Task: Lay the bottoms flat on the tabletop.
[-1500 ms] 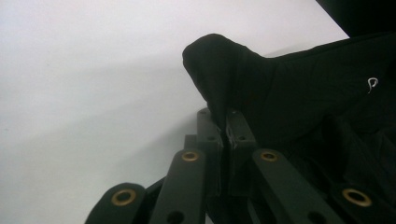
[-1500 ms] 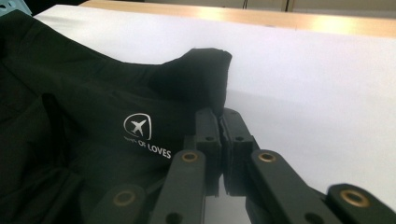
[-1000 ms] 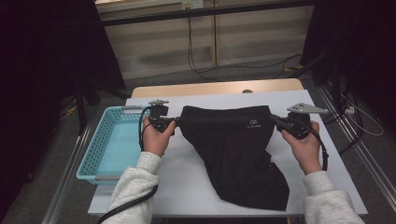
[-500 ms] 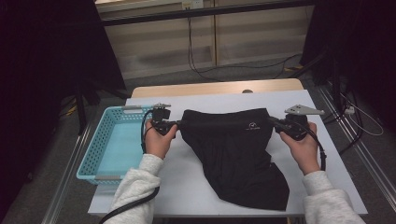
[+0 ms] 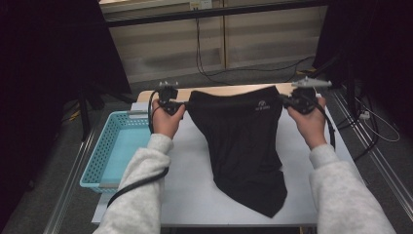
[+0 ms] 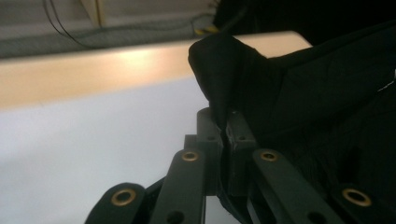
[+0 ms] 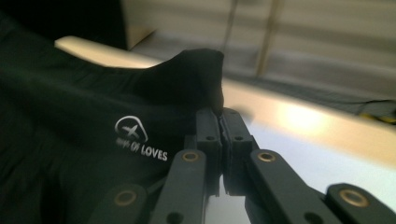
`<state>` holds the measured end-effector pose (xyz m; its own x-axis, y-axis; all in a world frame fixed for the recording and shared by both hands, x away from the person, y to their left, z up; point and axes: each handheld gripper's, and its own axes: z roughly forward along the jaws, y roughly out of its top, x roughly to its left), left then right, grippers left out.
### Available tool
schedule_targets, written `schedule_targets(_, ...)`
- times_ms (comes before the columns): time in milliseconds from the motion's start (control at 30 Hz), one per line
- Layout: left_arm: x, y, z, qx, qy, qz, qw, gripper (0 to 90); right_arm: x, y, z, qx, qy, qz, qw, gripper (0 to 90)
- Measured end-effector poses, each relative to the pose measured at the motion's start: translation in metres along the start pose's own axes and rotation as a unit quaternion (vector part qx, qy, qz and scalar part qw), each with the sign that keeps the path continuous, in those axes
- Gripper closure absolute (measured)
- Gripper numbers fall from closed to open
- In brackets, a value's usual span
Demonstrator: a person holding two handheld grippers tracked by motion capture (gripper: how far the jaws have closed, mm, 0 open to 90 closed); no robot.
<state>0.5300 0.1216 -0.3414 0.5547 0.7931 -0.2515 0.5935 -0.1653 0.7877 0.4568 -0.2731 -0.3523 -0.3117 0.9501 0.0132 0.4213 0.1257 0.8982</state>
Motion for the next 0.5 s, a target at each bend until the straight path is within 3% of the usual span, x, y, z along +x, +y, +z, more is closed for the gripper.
schedule_targets(33,0.000,0.007,0.004,-0.006,0.003,0.003,1.0000,84.8,-0.002,0.009,0.006,-0.008,-0.010,0.017,0.9998,86.3)
schedule_targets(67,0.001,0.010,0.008,-0.012,0.008,0.003,0.9999,73.2,-0.002,0.015,0.012,-0.009,-0.018,0.022,0.9995,79.4)
schedule_targets(100,0.002,0.011,0.011,-0.019,0.017,0.003,0.9997,56.2,0.000,0.019,0.017,-0.013,-0.041,0.016,0.9989,65.6)
schedule_targets(133,0.002,0.009,0.014,-0.017,0.020,0.006,0.9996,46.3,0.002,0.020,0.021,-0.018,-0.057,0.016,0.9981,59.5)
schedule_targets(200,0.002,-0.003,0.020,0.004,0.008,0.008,0.9999,37.5,0.008,0.013,0.024,-0.003,-0.039,0.012,0.9991,55.6)
schedule_targets(233,0.001,-0.010,0.022,0.012,0.004,0.005,0.9999,33.2,0.011,0.007,0.024,-0.001,-0.043,0.003,0.9991,51.8)
schedule_targets(267,0.002,-0.018,0.024,0.019,0.000,0.006,0.9998,30.6,0.013,0.000,0.022,0.002,-0.041,-0.003,0.9992,50.6)
schedule_targets(367,0.001,-0.043,0.025,0.039,-0.008,-0.002,0.9992,26.1,0.019,-0.026,0.017,0.031,-0.005,0.009,0.9995,43.5)
schedule_targets(500,-0.006,-0.067,0.016,0.043,-0.013,0.004,0.9990,22.5,0.031,-0.057,0.005,0.059,0.011,-0.010,0.9981,40.2)
